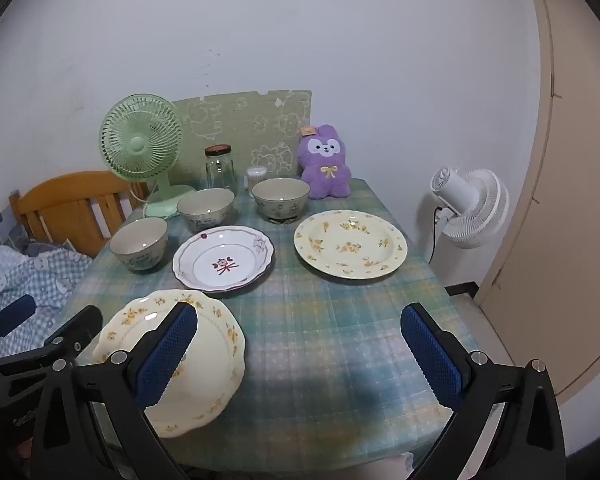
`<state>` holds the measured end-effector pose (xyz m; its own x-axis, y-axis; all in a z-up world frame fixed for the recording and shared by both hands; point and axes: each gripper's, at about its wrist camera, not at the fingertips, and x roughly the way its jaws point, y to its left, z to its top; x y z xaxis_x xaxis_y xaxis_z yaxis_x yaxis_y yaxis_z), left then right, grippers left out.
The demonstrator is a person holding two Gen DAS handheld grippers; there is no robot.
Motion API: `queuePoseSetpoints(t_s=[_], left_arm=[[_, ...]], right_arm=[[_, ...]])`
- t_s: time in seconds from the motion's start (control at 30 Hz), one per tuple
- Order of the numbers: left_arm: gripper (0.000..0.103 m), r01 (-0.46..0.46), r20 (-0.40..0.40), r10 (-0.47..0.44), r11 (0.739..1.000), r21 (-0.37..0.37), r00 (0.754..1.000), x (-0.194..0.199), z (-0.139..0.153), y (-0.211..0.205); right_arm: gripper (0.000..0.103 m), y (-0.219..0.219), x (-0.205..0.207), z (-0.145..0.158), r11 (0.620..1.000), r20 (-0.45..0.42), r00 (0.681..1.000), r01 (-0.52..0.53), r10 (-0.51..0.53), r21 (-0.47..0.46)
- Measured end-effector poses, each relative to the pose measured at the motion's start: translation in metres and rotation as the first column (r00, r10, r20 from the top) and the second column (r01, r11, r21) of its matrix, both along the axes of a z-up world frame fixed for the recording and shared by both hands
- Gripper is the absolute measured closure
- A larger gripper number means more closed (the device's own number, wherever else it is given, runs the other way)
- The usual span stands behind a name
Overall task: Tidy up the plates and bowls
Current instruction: 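Move both grippers toward the rim of the cream yellow-floral plate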
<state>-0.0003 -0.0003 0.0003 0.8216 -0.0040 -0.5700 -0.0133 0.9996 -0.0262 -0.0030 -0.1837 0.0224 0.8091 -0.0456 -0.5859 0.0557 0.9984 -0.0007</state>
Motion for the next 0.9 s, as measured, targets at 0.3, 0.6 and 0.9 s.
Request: queuePoseSetpoints(t_s=[0.3, 0.6, 0.9], left_arm=[[0.005, -0.011, -0.013, 0.012, 1.0, 0.016, 1.0, -0.01, 0.007, -0.01], [0.007, -0.013, 0.0, 0.013, 1.0, 0.019, 1.0, -0.013, 0.008, -0.008], [0.007, -0.009, 0.028, 0.008, 0.999, 0.035, 1.0, -0.015, 0.009, -0.006]], right_arm=[[0.0, -0.001, -0.014, 0.005, 1.0, 0.021, 1.0, 0.016, -0.017, 0.024], [0.0, -0.002, -0.019, 0.006, 1.0, 0.011, 1.0, 0.004, -0.004, 0.015], [0.0, -0.002, -0.017, 0.004, 1.0, -0.002, 1.0, 0.003, -0.003, 0.024]])
